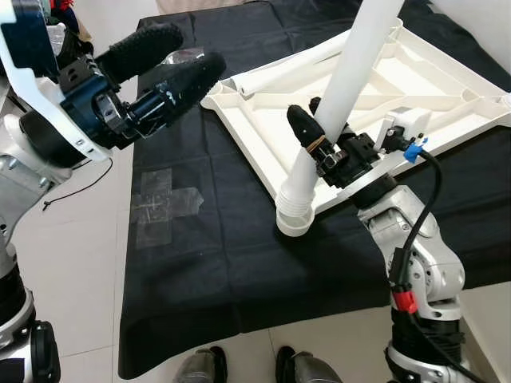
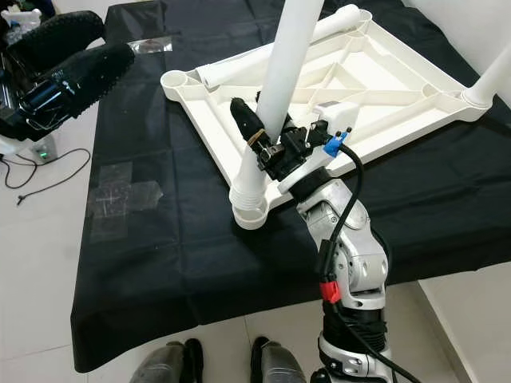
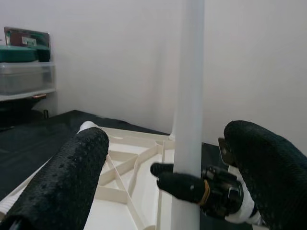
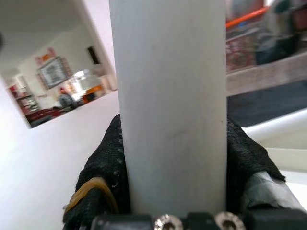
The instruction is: Building children table
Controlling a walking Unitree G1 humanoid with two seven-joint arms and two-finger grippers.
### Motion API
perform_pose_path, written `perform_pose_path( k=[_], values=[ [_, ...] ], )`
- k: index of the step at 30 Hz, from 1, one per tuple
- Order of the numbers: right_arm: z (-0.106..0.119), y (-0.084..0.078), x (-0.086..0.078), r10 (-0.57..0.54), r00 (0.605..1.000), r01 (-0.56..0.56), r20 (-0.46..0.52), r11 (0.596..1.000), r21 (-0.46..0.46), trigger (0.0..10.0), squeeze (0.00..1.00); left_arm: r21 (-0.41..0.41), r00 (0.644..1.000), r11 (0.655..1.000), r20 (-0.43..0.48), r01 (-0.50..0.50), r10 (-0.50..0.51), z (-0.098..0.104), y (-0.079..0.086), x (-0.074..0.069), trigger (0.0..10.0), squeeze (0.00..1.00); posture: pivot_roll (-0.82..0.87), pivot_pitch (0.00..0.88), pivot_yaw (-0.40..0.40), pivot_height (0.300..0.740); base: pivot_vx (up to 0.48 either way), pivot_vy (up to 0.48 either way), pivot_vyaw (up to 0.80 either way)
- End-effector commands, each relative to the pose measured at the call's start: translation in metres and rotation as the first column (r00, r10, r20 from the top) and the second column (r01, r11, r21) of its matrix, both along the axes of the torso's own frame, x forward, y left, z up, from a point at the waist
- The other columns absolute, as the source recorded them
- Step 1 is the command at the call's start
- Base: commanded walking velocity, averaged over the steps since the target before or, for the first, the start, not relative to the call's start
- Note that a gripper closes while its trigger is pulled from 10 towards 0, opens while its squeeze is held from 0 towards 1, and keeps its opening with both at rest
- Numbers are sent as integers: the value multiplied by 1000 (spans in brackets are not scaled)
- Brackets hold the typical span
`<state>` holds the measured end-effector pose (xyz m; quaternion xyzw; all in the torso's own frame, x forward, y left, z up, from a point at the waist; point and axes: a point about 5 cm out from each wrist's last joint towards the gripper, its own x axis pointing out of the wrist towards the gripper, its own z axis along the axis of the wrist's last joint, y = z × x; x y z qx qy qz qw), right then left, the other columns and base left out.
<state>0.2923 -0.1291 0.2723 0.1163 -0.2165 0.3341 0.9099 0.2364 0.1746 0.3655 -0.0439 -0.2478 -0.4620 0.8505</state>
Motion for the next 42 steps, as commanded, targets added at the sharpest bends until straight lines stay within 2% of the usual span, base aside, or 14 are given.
perform_pose_path(
  k=[1,5,7,14,17,22,25,26,27,28,31,33,41,42],
  values=[
    [5,1,-2,33,999,-33,37,999,9,0,0,14,1000,1000,-8,27,-27,-4,-5,-4,10000,0,44,191,19,740,0,0,0],
    [7,4,-6,58,996,-56,74,998,-34,0,0,11,999,999,-21,44,-43,-7,-12,-4,10000,0,41,187,23,740,0,0,0],
    [1,11,-10,43,995,-35,90,995,-94,0,0,13,998,998,-20,54,-54,-8,-16,-4,10000,0,41,193,26,740,0,0,0],
    [-15,21,-13,-1,996,15,93,988,-153,0,0,22,998,998,-17,60,-59,-7,-18,-5,10000,0,43,196,35,740,0,0,0],
    [-28,34,-14,-50,992,73,115,975,-208,0,0,48,998,997,-4,64,-64,-4,-19,-2,10000,0,49,200,44,740,0,0,0],
    [-28,35,-14,-54,991,79,124,973,-215,0,0,58,997,996,0,72,-72,-3,-20,-1,10000,0,51,199,44,740,0,0,0],
    [-20,38,-12,-45,987,78,156,974,-212,0,0,110,996,990,16,86,-89,5,-28,11,10000,0,50,188,48,740,0,0,0],
    [-20,38,-12,-45,987,78,156,974,-212,0,0,110,996,990,16,86,-89,5,-28,11,10000,0,50,188,48,740,0,0,0],
    [-12,40,-12,-34,981,74,190,975,-207,0,0,189,991,974,22,127,-134,11,-41,23,10000,0,50,181,51,740,0,0,0],
    [-10,42,-13,-29,979,72,203,976,-205,0,0,210,988,967,20,147,-154,12,-45,26,10000,0,48,177,56,740,0,0,0],
    [-10,43,-13,-27,977,70,210,977,-203,0,0,221,986,963,18,157,-165,13,-47,27,10000,0,48,177,56,740,0,0,0],
    [-6,48,-17,-5,972,56,236,976,-209,0,0,272,987,951,25,147,-160,14,-53,35,10000,0,47,170,62,740,0,0,0],
    [-2,56,-21,16,964,41,266,977,-207,0,0,309,988,943,51,125,-148,19,-62,44,10000,0,48,170,65,740,0,0,0],
    [-1,58,-21,25,963,33,270,977,-208,0,0,321,987,939,67,119,-148,21,-64,47,4314,0,46,170,66,740,0,0,0]
  ],
)
